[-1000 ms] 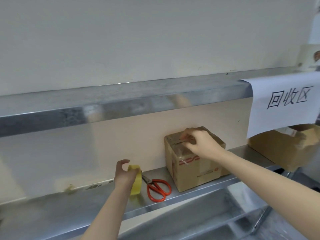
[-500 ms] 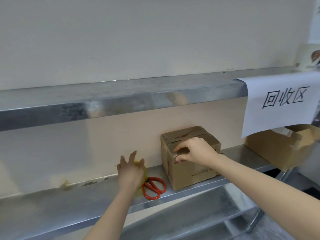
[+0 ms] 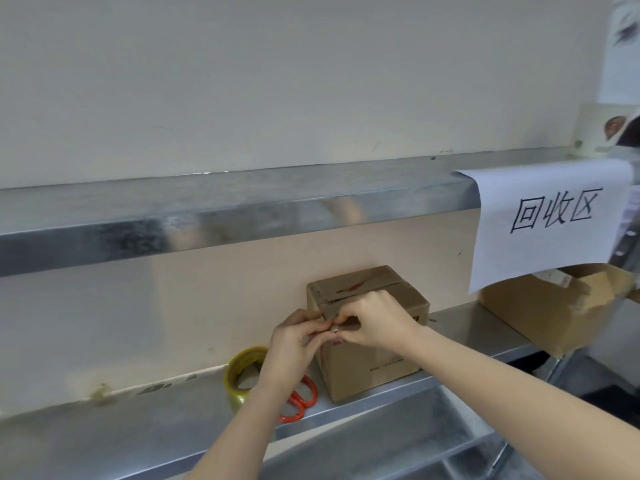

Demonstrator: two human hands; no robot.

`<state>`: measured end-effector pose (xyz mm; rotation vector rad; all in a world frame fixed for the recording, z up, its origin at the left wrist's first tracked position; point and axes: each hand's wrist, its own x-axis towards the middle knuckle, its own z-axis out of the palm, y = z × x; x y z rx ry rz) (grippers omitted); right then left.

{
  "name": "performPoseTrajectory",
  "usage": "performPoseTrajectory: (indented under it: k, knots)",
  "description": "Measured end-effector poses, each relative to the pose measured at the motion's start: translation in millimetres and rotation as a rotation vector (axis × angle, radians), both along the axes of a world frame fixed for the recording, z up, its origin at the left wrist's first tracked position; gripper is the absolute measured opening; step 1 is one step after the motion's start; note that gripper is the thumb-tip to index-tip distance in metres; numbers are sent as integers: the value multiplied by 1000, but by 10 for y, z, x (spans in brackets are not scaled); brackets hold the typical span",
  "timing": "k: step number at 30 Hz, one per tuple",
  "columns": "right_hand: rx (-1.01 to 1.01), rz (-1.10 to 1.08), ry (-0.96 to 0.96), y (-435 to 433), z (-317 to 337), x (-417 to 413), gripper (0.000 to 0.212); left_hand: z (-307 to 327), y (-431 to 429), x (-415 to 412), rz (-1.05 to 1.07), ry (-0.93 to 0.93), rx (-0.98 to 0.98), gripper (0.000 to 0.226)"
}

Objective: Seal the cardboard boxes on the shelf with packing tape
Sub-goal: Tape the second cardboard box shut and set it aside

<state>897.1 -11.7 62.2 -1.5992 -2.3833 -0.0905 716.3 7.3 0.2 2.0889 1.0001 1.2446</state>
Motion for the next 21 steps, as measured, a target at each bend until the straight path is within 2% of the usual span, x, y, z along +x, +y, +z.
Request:
performPoseTrajectory:
  k: [6,9,11,13,15,18,21]
  knots:
    - [4,35,11,2,-52,22,36,-12,31,-16,33,132,101,18]
    - [18,63,-29,-52,-44,20,35,23,8,-19,44,183,122,22]
    - [-44,51,-53,-76,-3,47,46,93,-2,-22,48,211,86,30]
    - [-158,18,46,-80,88,111,63,178,5,-38,64,215,22,37]
    - [-203,-61,142,-46,151,203,70,274,33,-40,103,226,-44,42]
    - [-278,-159,100,19,175,289,72,344,145,47,144,386,-125,50]
    - [-384,-111,26,82,79,207,59,290,222,205,122,588,-57,48]
